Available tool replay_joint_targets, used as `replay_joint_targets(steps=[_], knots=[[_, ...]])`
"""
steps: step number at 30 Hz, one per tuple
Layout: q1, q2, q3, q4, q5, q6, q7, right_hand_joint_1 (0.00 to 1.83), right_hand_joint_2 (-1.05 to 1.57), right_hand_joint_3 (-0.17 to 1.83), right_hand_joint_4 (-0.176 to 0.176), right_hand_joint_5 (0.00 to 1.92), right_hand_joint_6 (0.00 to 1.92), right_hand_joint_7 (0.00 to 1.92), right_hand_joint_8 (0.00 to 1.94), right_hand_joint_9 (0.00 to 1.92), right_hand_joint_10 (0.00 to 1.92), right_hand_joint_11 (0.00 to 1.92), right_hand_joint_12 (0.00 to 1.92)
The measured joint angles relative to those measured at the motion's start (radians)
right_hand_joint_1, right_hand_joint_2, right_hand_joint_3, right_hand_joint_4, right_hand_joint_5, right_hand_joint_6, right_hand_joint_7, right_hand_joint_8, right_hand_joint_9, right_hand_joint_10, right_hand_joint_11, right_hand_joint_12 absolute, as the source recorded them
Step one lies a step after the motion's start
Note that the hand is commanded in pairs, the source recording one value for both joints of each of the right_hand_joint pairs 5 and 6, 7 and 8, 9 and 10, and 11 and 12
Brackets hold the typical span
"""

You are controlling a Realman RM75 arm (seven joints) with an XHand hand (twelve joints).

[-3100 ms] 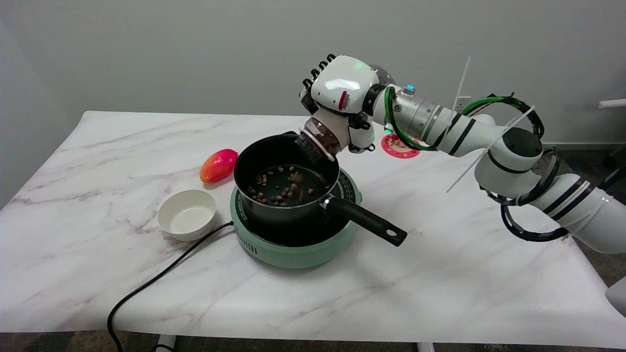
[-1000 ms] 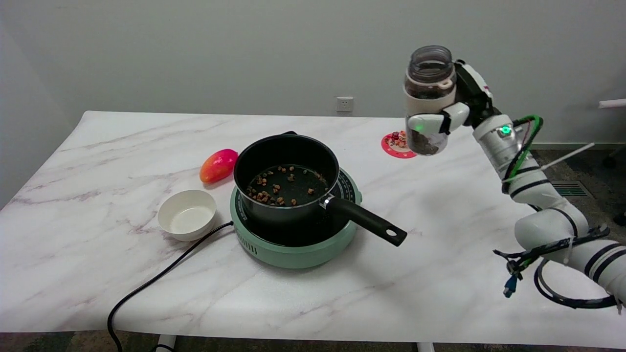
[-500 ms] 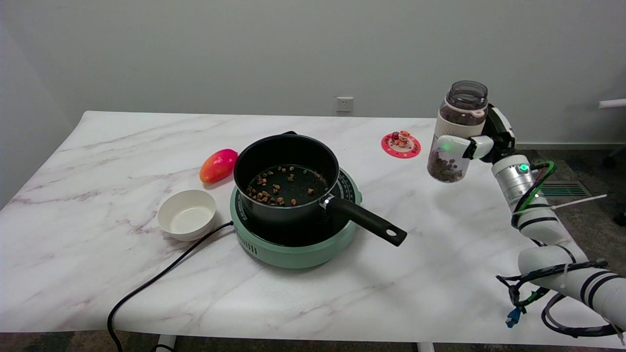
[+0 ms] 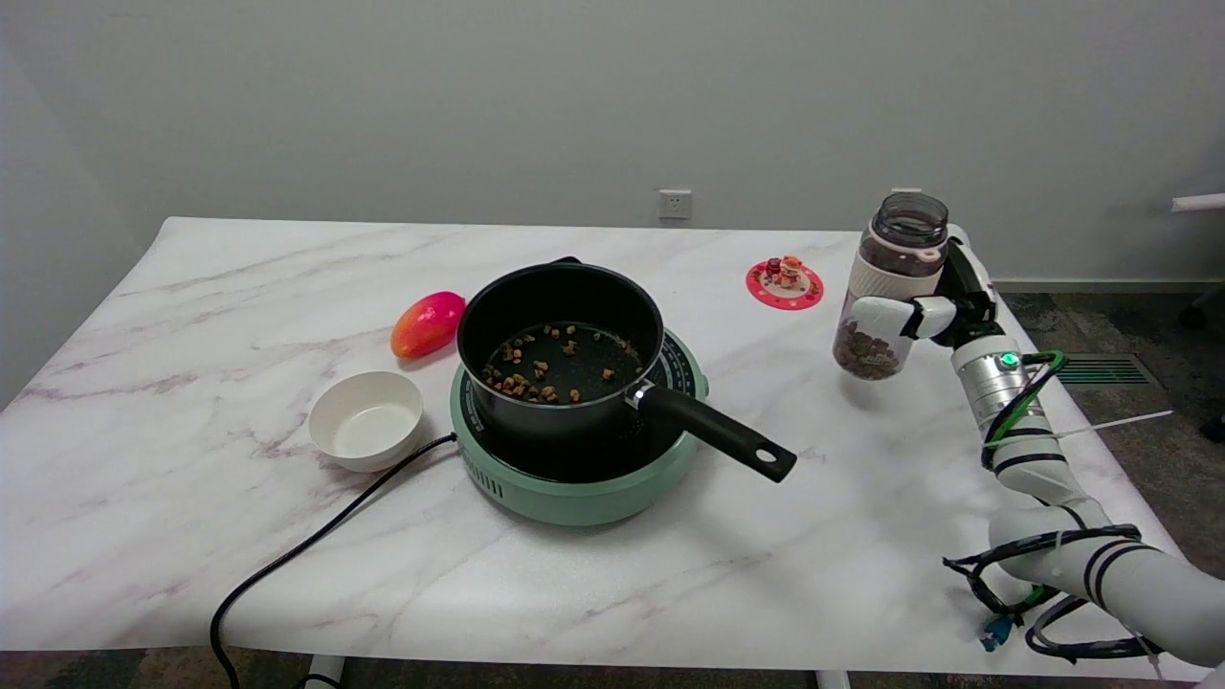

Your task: Place the bottle onto the table.

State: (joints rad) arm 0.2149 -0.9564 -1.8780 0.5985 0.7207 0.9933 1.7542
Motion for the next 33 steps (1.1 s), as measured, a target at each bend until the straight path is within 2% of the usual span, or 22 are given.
replay_joint_targets(steps=[15, 22, 33], knots=[[0.148, -0.093, -0.012, -0.146, -0.026, 0.036, -0.216, 1.46, 1.43, 0.64, 0.0, 1.92, 1.92, 1.92, 1.92, 1.56, 1.56, 1.3, 1.3], [0.186, -0.129, -0.02, -0.188, -0.007, 0.038, -0.264, 1.5, 1.37, 0.73, 0.0, 1.92, 1.92, 1.92, 1.92, 1.54, 1.54, 1.3, 1.3], [0.201, -0.172, -0.029, -0.226, 0.032, 0.043, -0.294, 1.5, 1.36, 0.76, 0.0, 1.92, 1.92, 1.92, 1.92, 1.53, 1.53, 1.29, 1.29]])
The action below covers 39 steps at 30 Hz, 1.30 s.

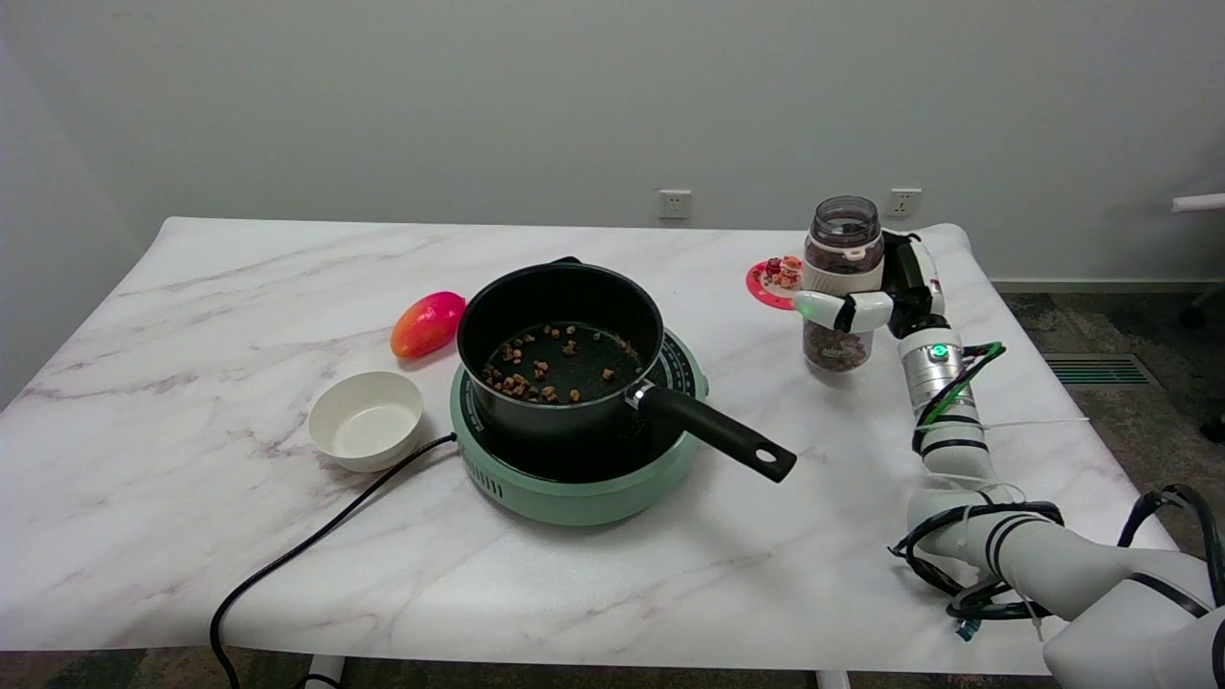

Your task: Place the bottle onto the table.

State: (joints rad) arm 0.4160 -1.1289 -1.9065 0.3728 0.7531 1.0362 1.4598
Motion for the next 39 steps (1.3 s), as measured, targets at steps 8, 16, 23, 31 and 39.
replay_joint_targets(steps=[8, 16, 23, 31, 39], knots=[[0.003, -0.019, -0.01, -0.009, 0.014, 0.009, 0.009, 1.51, 1.36, 0.77, 0.0, 1.92, 1.92, 1.92, 1.92, 1.53, 1.53, 1.28, 1.28], [0.0, -0.03, -0.012, -0.014, 0.029, 0.015, 0.011, 1.52, 1.35, 0.79, 0.0, 1.92, 1.92, 1.92, 1.92, 1.53, 1.53, 1.28, 1.28], [-0.008, -0.037, -0.019, -0.011, 0.037, 0.025, 0.037, 1.52, 1.35, 0.78, 0.0, 1.92, 1.92, 1.92, 1.92, 1.53, 1.53, 1.28, 1.28], [-0.018, -0.044, -0.022, -0.009, 0.047, 0.032, 0.055, 1.53, 1.32, 0.81, 0.0, 1.92, 1.92, 1.92, 1.92, 1.53, 1.53, 1.28, 1.28], [-0.028, -0.052, -0.025, -0.009, 0.063, 0.039, 0.068, 1.54, 1.31, 0.84, 0.0, 1.92, 1.92, 1.92, 1.92, 1.52, 1.52, 1.28, 1.28]])
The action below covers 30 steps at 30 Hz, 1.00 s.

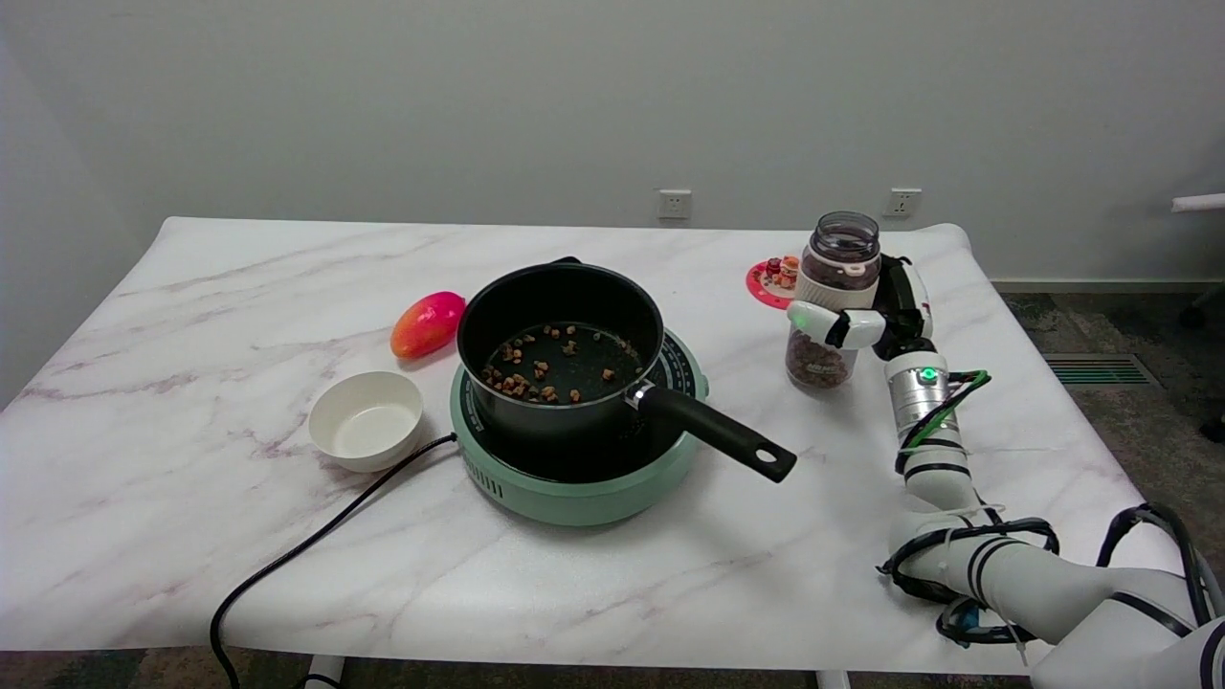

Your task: Place the bottle onto the table.

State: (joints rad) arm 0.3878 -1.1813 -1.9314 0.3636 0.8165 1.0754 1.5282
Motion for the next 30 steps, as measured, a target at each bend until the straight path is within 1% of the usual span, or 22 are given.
replay_joint_targets(steps=[5, 6, 7, 8, 10, 11, 12, 13, 14, 15, 18, 20, 22, 24, 25, 30], knots=[[-0.005, -0.003, -0.003, 0.0, 0.005, 0.0, 0.011, 1.51, 1.34, 0.88, 0.0, 1.92, 1.92, 1.92, 1.92, 1.51, 1.51, 1.29, 1.29], [-0.006, -0.003, -0.003, 0.0, 0.005, 0.0, 0.013, 1.52, 1.31, 0.9, 0.0, 1.92, 1.92, 1.92, 1.92, 1.51, 1.51, 1.29, 1.29], [-0.006, -0.004, -0.003, 0.0, 0.006, 0.001, 0.014, 1.56, 1.18, 0.95, 0.0, 1.92, 1.92, 1.92, 1.92, 1.51, 1.51, 1.29, 1.29], [-0.007, -0.004, -0.004, 0.001, 0.007, 0.003, 0.016, 1.58, 1.1, 0.98, 0.0, 1.92, 1.92, 1.92, 1.92, 1.51, 1.51, 1.3, 1.3], [-0.009, -0.004, -0.004, 0.001, 0.007, 0.004, 0.018, 1.57, 0.89, 1.09, 0.0, 1.92, 1.92, 1.92, 1.92, 1.49, 1.49, 1.29, 1.29], [-0.01, -0.004, -0.005, 0.001, 0.007, 0.004, 0.02, 1.52, 0.64, 1.28, 0.0, 1.87, 1.87, 1.92, 1.92, 1.45, 1.45, 1.24, 1.24], [-0.011, -0.004, -0.005, 0.001, 0.008, 0.005, 0.021, 1.48, 0.36, 1.51, 0.0, 1.71, 1.71, 1.86, 1.86, 1.39, 1.39, 1.17, 1.17], [-0.012, -0.004, -0.005, 0.001, 0.008, 0.005, 0.022, 1.44, 0.0, 1.69, 0.0, 1.4, 1.4, 1.72, 1.72, 1.3, 1.3, 1.03, 1.03], [-0.013, -0.004, -0.005, 0.002, 0.008, 0.007, 0.023, 1.41, -0.2, 1.76, 0.0, 1.21, 1.21, 1.6, 1.6, 1.24, 1.24, 0.94, 0.94], [-0.014, -0.004, -0.005, 0.002, 0.008, 0.008, 0.024, 1.41, -0.29, 1.74, 0.0, 1.11, 1.11, 1.52, 1.52, 1.19, 1.19, 0.88, 0.88], [-0.017, -0.004, -0.006, 0.003, 0.008, 0.009, 0.026, 1.38, -0.49, 1.53, 0.0, 0.8, 0.8, 1.32, 1.32, 1.01, 1.01, 0.72, 0.72], [-0.019, -0.004, -0.006, 0.004, 0.007, 0.011, 0.027, 1.36, -0.63, 1.35, 0.0, 0.59, 0.59, 1.15, 1.15, 0.8, 0.8, 0.67, 0.67], [-0.021, -0.004, -0.006, 0.004, 0.007, 0.012, 0.028, 1.36, -0.69, 1.36, 0.0, 0.57, 0.57, 1.08, 1.08, 0.72, 0.72, 0.67, 0.67], [-0.023, -0.003, -0.006, 0.005, 0.007, 0.015, 0.029, 1.36, -0.76, 1.32, 0.0, 0.48, 0.48, 0.97, 0.97, 0.67, 0.67, 0.66, 0.66], [-0.024, -0.003, -0.006, 0.005, 0.007, 0.016, 0.029, 1.36, -0.8, 1.31, 0.0, 0.44, 0.44, 0.91, 0.91, 0.65, 0.65, 0.66, 0.66], [-0.03, -0.001, -0.006, 0.008, 0.007, 0.02, 0.031, 1.35, -0.95, 1.3, 0.0, 0.33, 0.33, 0.79, 0.79, 0.61, 0.61, 0.63, 0.63]])
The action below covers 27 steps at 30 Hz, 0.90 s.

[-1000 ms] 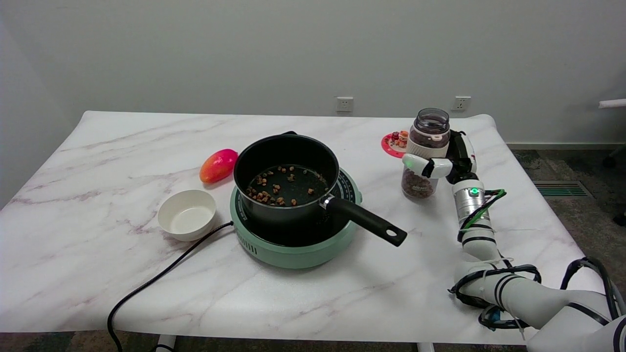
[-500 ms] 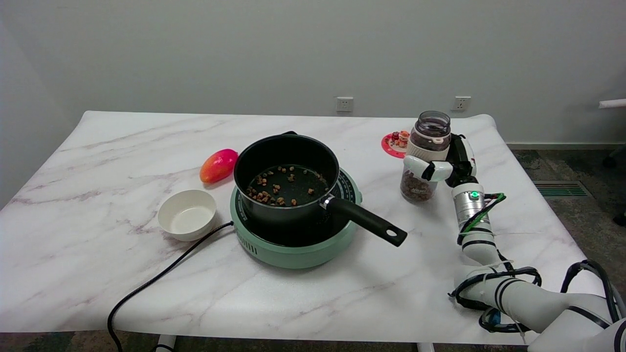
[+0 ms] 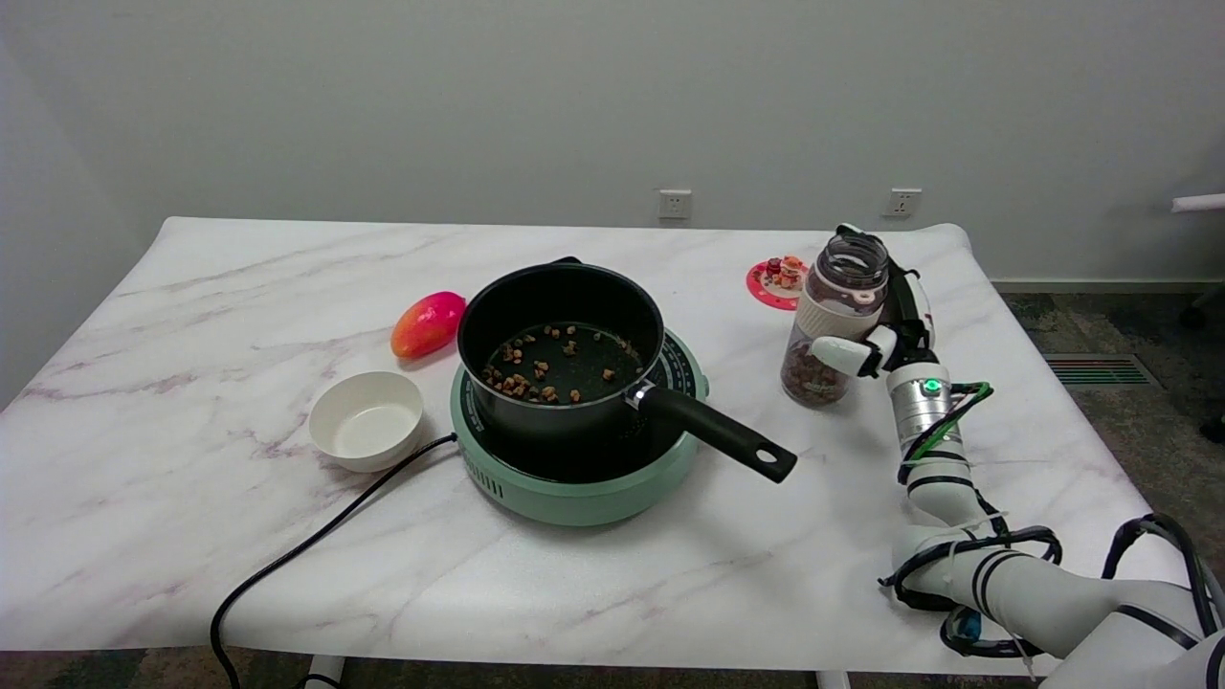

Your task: Place the bottle onto the table.

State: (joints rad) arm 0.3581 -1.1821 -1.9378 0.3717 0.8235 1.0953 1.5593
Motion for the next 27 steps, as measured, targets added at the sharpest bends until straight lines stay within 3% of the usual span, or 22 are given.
replay_joint_targets(steps=[12, 16, 18, 20, 27], knots=[[-0.02, 0.022, -0.001, 0.009, -0.006, 0.006, 0.005, 1.33, -1.0, 1.26, 0.0, 0.24, 0.24, 0.66, 0.66, 0.59, 0.59, 0.61, 0.61], [-0.033, 0.041, -0.001, 0.013, -0.008, 0.007, 0.014, 1.38, -0.9, 1.21, 0.0, 0.19, 0.19, 0.57, 0.57, 0.56, 0.56, 0.6, 0.6], [-0.041, 0.055, 0.0, 0.014, -0.009, 0.007, 0.019, 1.4, -0.86, 1.19, 0.0, 0.18, 0.18, 0.54, 0.54, 0.56, 0.56, 0.6, 0.6], [-0.051, 0.071, 0.001, 0.015, -0.009, 0.007, 0.023, 1.41, -0.85, 1.31, 0.0, 0.14, 0.14, 0.48, 0.48, 0.54, 0.54, 0.6, 0.6], [-0.117, 0.173, 0.006, 0.025, -0.013, 0.007, 0.044, 1.42, -0.72, 1.27, 0.0, 0.03, 0.03, 0.39, 0.39, 0.45, 0.45, 0.61, 0.61]])
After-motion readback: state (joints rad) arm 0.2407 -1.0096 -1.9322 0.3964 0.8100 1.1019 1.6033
